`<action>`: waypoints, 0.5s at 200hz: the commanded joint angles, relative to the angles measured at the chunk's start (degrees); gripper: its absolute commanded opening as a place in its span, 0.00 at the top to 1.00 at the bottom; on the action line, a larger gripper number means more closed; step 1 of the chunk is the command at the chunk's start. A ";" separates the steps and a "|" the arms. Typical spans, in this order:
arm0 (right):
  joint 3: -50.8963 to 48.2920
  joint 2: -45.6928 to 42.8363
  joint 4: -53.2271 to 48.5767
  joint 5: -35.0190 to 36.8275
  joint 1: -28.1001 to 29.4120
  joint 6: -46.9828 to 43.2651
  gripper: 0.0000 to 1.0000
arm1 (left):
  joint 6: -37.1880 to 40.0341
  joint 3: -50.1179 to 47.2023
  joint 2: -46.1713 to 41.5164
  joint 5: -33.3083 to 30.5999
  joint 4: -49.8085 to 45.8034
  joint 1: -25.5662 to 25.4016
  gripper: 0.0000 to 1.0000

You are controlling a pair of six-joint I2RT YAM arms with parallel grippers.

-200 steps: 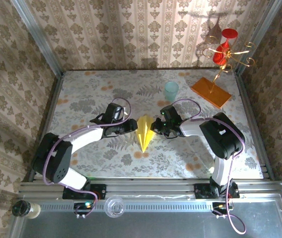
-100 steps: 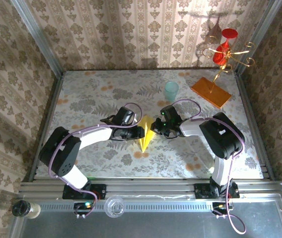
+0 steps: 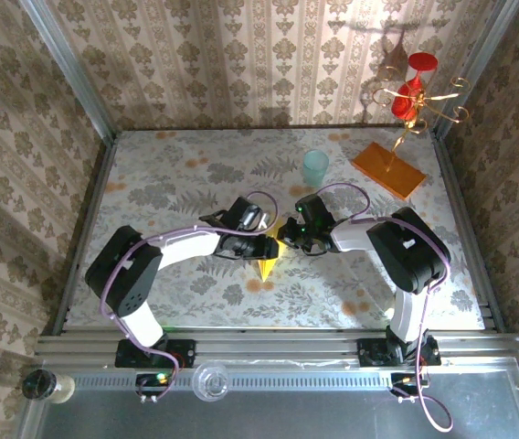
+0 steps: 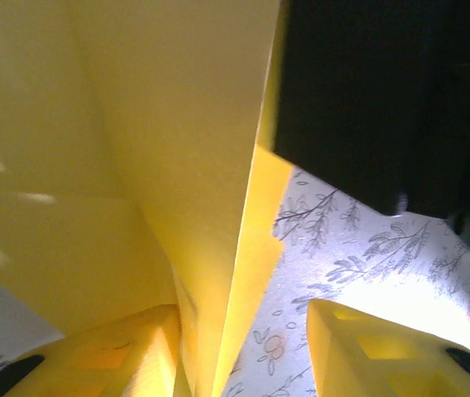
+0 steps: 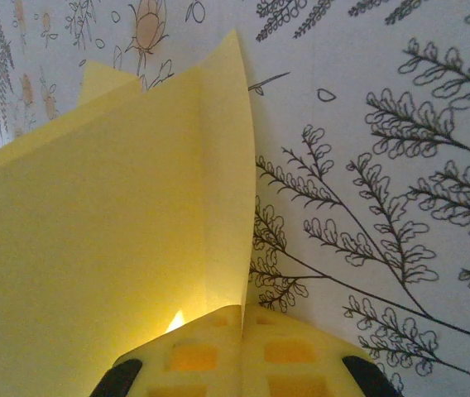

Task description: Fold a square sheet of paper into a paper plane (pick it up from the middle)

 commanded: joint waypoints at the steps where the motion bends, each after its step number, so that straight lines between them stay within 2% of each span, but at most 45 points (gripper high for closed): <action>1: 0.47 0.37 0.00 -1.04 -0.30 0.42 0.99 | 4.55 2.91 0.96 -3.02 -4.85 -1.40 0.50; 22: 0.58 0.41 -0.05 -1.00 -0.29 0.38 0.99 | 5.55 3.86 1.96 -4.59 -6.23 -1.98 0.47; 100: 0.83 -0.02 -0.57 -1.17 -0.42 0.38 0.99 | 7.36 6.53 5.21 -8.72 -9.56 -3.19 0.48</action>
